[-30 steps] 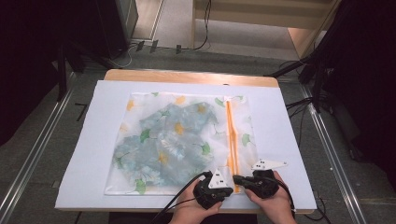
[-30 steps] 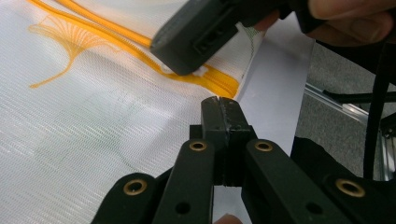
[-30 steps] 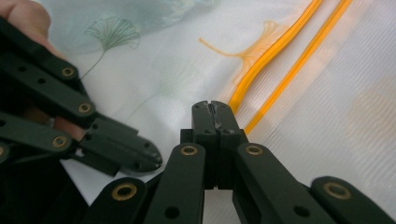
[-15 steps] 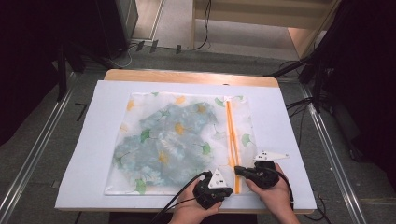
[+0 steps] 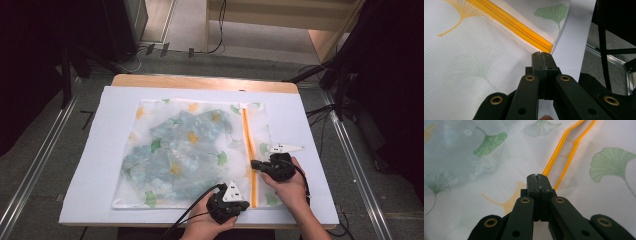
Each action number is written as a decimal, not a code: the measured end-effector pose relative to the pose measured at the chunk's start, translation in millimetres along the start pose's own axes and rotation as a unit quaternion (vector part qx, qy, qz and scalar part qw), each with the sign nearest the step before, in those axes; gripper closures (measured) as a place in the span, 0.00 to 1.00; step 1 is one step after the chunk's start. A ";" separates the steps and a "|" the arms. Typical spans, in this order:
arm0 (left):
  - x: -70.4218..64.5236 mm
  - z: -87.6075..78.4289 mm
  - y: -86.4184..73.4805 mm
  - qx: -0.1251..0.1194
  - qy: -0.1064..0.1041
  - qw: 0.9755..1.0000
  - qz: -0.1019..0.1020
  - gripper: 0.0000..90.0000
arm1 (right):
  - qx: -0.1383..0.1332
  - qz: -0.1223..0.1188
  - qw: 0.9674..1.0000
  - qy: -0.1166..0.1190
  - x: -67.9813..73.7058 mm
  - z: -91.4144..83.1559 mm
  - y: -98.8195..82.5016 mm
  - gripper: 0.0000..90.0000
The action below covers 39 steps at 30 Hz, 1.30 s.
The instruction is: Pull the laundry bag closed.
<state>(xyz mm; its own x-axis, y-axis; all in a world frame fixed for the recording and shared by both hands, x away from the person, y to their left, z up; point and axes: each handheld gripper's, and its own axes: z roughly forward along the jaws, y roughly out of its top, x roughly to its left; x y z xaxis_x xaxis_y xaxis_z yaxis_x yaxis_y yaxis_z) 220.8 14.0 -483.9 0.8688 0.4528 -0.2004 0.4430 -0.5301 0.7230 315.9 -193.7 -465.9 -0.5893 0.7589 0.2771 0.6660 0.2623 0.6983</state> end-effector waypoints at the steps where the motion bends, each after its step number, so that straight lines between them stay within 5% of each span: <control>1: -0.1 0.0 0.0 0.000 0.000 1.000 -0.001 1.00 | -0.001 0.001 1.000 0.000 -1.8 2.0 2.6 1.00; 21: 0.8 -0.6 0.2 0.004 -0.002 1.000 0.002 1.00 | -0.019 0.003 0.999 -0.030 -34.0 34.9 62.7 1.00; 39: 0.7 -0.5 -0.3 0.002 -0.005 1.000 0.003 1.00 | -0.023 0.040 0.998 -0.044 -66.0 70.1 92.7 1.00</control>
<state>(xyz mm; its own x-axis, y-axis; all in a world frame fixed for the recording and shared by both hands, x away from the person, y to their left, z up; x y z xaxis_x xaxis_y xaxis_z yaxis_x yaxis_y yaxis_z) 221.1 14.8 -484.0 0.8732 0.4428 -0.2034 0.4394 -0.5349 0.7217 448.6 -177.8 -465.8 -0.4914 0.8264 0.2750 0.6864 0.1731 0.7063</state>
